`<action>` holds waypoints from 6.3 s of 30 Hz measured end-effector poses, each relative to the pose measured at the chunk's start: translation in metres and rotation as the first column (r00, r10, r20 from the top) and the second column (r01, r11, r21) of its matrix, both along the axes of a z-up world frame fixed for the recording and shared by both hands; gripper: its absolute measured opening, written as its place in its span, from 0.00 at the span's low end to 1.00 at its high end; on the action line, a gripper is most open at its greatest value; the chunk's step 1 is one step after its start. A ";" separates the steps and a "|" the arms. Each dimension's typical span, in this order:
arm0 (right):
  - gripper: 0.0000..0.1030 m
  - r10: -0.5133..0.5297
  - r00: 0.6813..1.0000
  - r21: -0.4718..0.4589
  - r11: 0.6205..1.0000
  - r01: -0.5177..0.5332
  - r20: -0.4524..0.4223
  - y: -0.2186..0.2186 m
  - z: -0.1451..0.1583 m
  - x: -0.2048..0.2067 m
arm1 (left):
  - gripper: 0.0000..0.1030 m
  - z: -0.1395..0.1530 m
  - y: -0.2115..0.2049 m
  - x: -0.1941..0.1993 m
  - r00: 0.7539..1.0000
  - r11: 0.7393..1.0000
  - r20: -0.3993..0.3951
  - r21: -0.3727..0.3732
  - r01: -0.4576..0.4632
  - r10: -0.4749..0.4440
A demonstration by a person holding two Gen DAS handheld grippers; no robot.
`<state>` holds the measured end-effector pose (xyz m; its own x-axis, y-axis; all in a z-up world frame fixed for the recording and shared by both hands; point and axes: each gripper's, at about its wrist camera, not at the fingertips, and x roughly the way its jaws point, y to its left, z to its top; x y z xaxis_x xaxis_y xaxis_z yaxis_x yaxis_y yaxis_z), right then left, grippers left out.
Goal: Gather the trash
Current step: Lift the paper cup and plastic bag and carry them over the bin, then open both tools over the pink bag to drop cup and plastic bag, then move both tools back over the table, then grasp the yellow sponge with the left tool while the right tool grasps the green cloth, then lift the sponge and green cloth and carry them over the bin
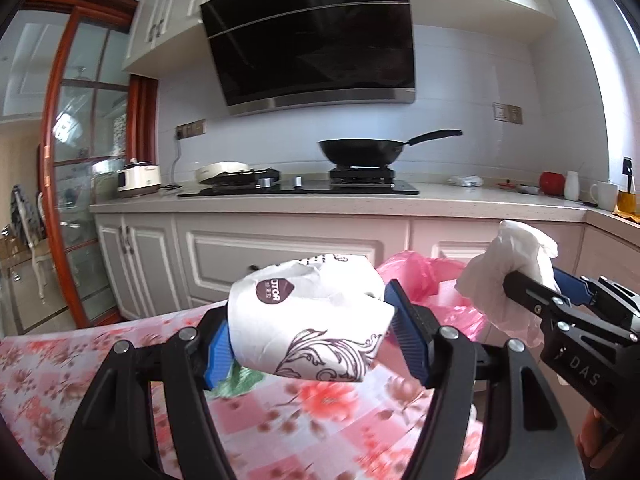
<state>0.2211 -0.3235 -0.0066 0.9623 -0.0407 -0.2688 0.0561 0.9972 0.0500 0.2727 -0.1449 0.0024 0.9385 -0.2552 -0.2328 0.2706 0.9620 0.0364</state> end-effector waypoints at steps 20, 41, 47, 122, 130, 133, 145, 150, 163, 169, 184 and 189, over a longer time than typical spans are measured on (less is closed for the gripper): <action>0.40 -0.066 0.998 -0.036 0.997 0.066 0.003 -0.090 -0.006 0.102 | 0.64 0.007 -0.100 0.129 0.992 0.991 -0.012 -0.038 0.127 -0.127; 0.41 -0.079 0.996 0.025 0.996 0.080 -0.052 -0.153 -0.056 0.195 | 0.65 -0.043 -0.171 0.255 0.969 0.970 -0.080 -0.087 0.226 -0.233; 0.53 -0.051 0.996 0.059 0.997 0.055 -0.069 -0.162 -0.070 0.211 | 0.69 -0.060 -0.174 0.279 0.960 0.963 -0.089 -0.068 0.259 -0.265; 0.78 0.441 0.788 0.061 0.885 -0.462 -0.431 0.232 -0.107 0.221 | 0.95 -0.123 0.264 0.130 0.799 0.914 -0.451 0.123 -0.386 0.398; 0.78 0.416 0.712 0.005 0.865 -0.502 -0.566 0.252 -0.131 0.243 | 0.95 -0.137 0.254 0.165 0.773 0.920 -0.501 0.168 -0.353 0.388; 0.74 0.413 0.700 0.000 0.861 -0.508 -0.582 0.253 -0.134 0.244 | 0.93 -0.141 0.255 0.170 0.762 0.921 -0.520 0.168 -0.351 0.386; 0.20 0.421 0.684 -0.019 0.844 -0.536 -0.596 0.245 -0.133 0.231 | 0.52 -0.152 0.251 0.172 0.748 0.953 -0.597 0.108 -0.284 0.290; 0.09 0.425 0.694 -0.005 0.851 -0.525 -0.581 0.235 -0.129 0.215 | 0.45 -0.151 0.247 0.162 0.759 0.963 -0.599 0.086 -0.255 0.255; 0.08 0.370 0.817 0.012 0.913 -0.407 -0.442 0.186 -0.076 0.121 | 0.44 -0.096 0.223 0.058 0.863 0.962 -0.433 0.035 -0.272 0.260; 0.08 0.333 0.880 -0.021 0.932 -0.361 -0.339 0.161 -0.041 0.065 | 0.44 -0.057 0.203 0.003 0.920 0.967 -0.307 0.008 -0.256 0.246; 0.08 0.202 0.958 -0.039 0.976 -0.214 -0.203 0.085 0.008 -0.015 | 0.45 0.004 0.121 -0.074 0.990 0.996 -0.106 -0.012 -0.092 0.090; 0.08 0.140 0.973 -0.017 0.989 -0.146 -0.185 0.054 0.011 -0.014 | 0.45 0.011 0.087 -0.065 0.995 1.000 -0.095 -0.023 -0.013 0.011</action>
<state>0.2069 -0.2699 0.0042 0.8934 0.0832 -0.4416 -0.0818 0.9964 0.0221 0.2080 -0.0582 0.0130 0.9155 -0.2504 -0.3149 0.2600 0.9655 -0.0121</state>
